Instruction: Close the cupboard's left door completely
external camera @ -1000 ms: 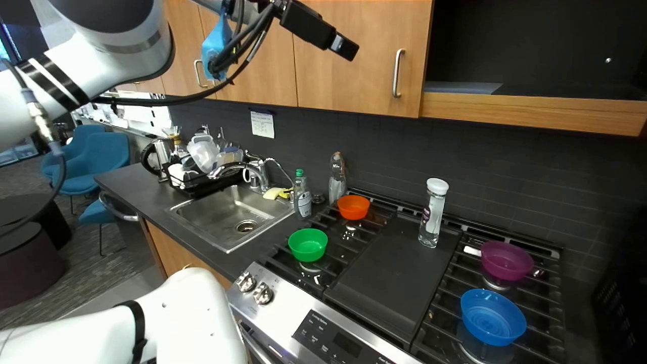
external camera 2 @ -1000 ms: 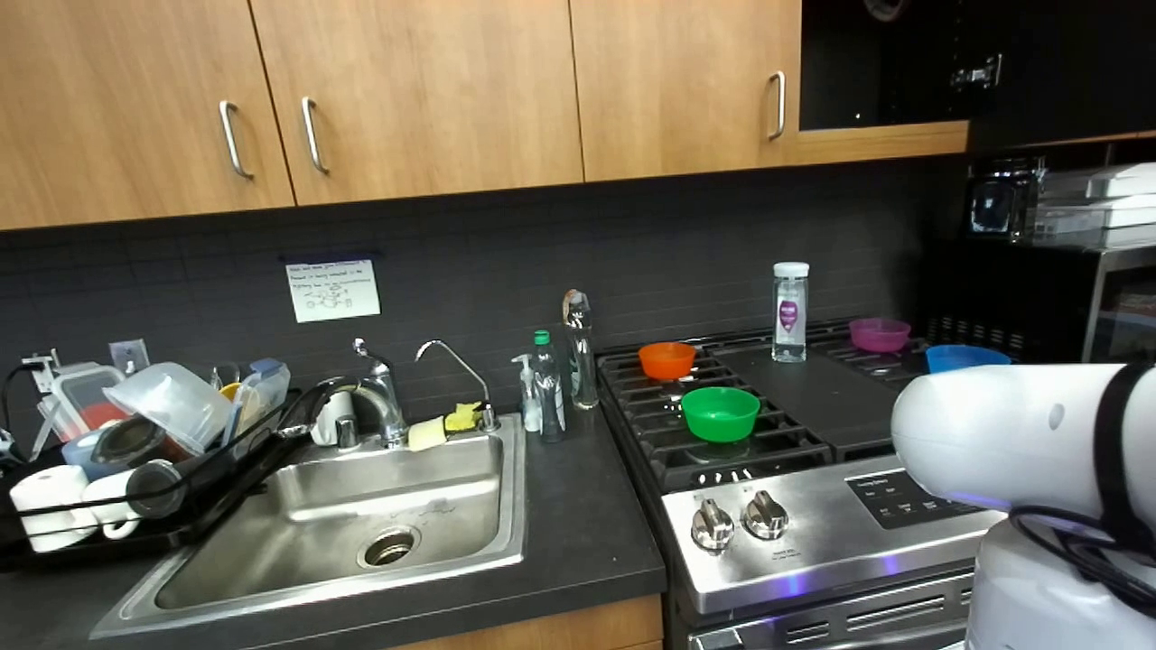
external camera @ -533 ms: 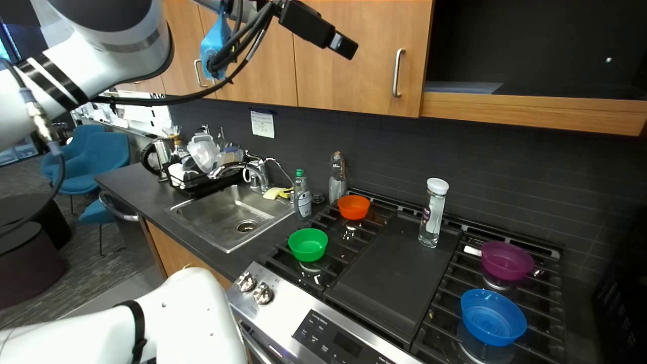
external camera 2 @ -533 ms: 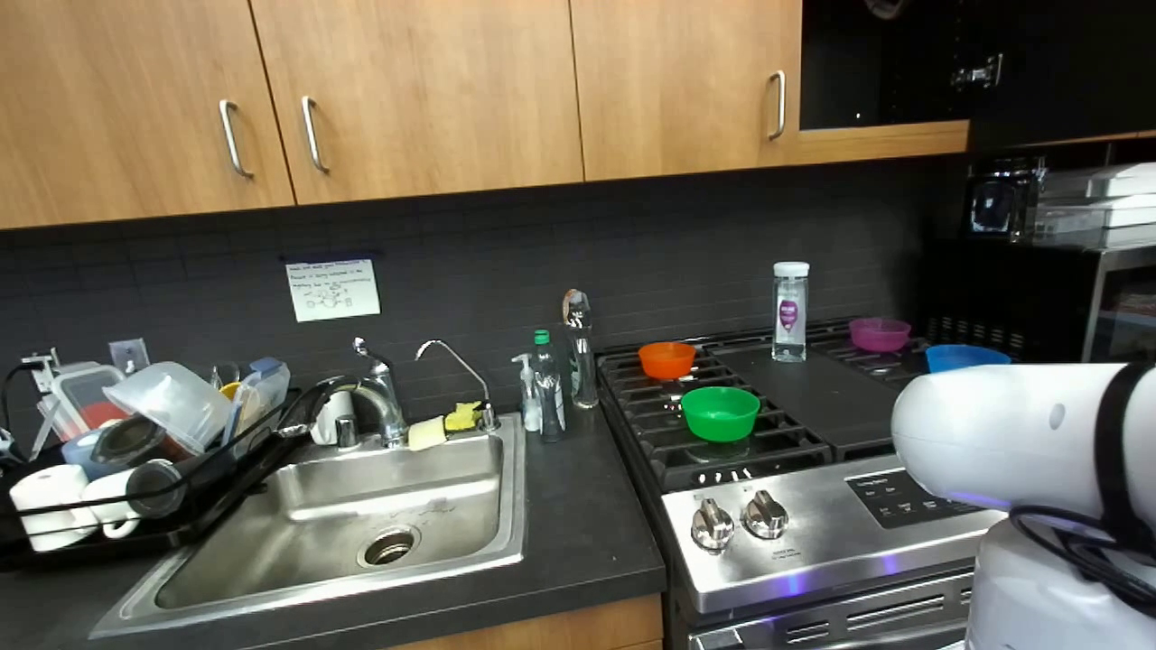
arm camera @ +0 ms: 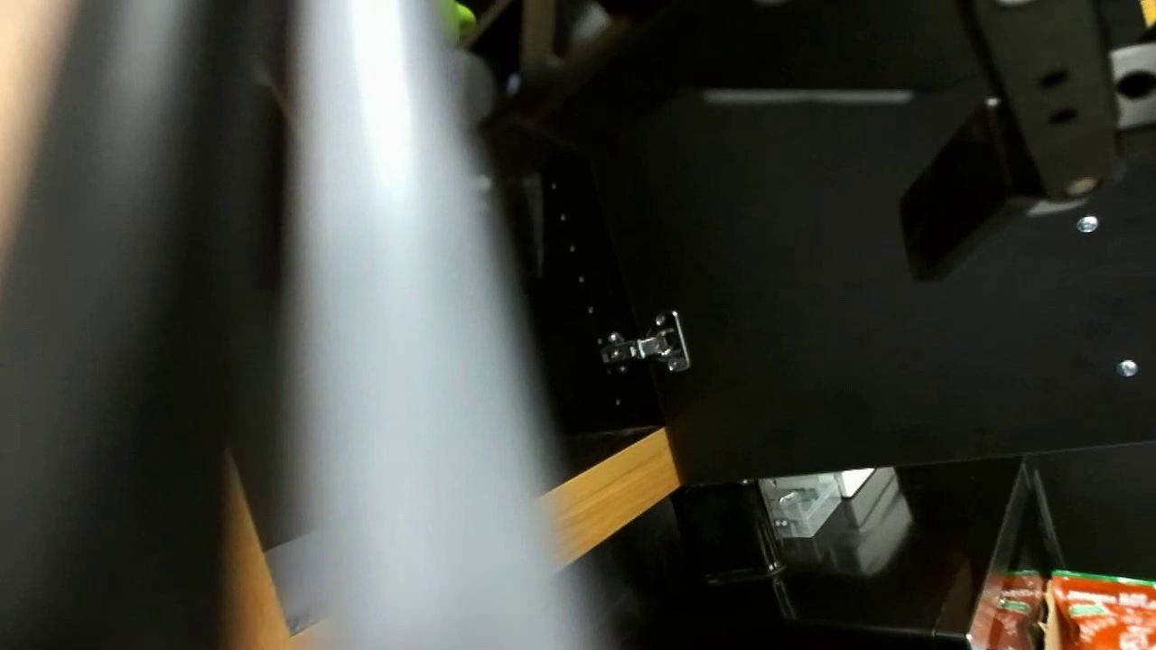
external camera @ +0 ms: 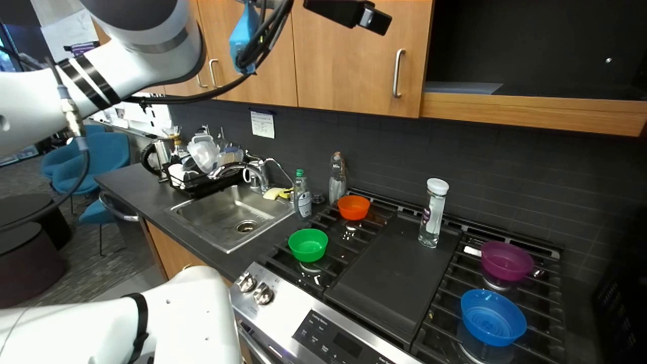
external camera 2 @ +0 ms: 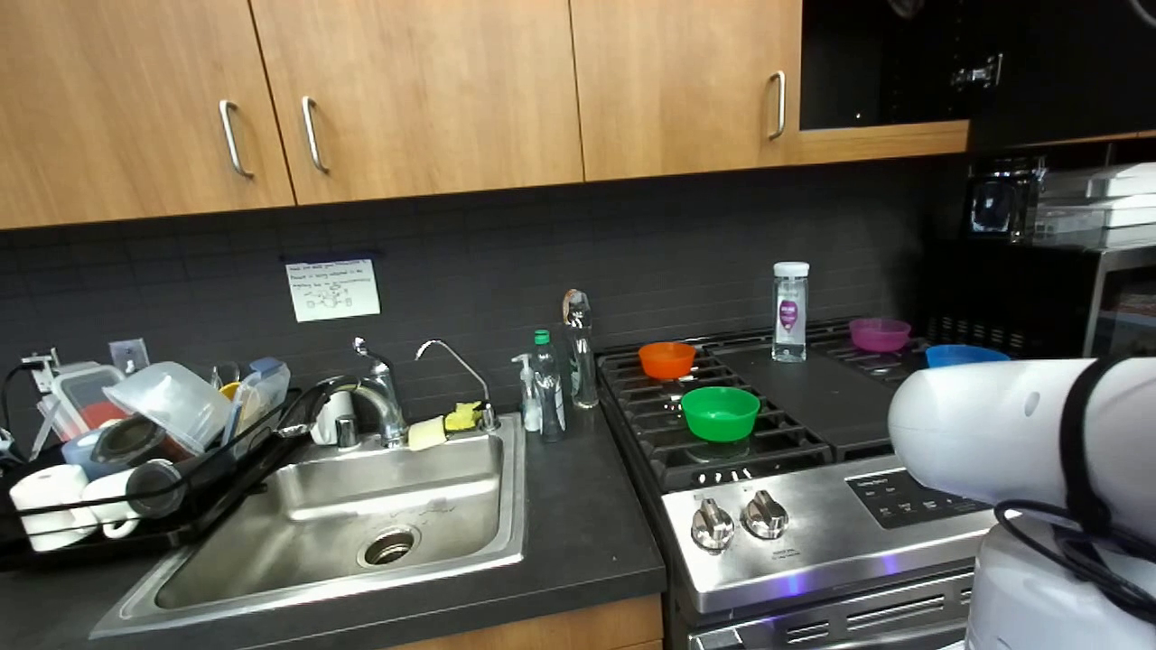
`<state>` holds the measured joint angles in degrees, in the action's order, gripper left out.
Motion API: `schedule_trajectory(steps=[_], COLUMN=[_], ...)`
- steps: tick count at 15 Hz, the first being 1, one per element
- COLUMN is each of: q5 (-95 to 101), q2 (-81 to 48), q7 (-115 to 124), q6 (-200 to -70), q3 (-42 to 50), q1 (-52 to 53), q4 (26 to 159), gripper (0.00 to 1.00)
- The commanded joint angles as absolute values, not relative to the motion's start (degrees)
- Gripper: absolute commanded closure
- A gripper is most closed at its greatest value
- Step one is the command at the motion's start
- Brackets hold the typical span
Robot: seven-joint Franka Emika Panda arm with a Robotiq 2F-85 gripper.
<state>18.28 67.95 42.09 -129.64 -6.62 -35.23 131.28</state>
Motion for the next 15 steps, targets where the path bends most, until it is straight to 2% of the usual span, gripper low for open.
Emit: schedule_trajectory(steps=[1, 15], q5=[19.6, 18.9], q2=[62.9, 51.5], q7=[45.9, 49.8], q6=[-134.9, -142.4], q3=[-6.6, -6.1], q1=[-40.5, -59.9], q4=[129.6, 122.8], gripper=[0.0, 0.0])
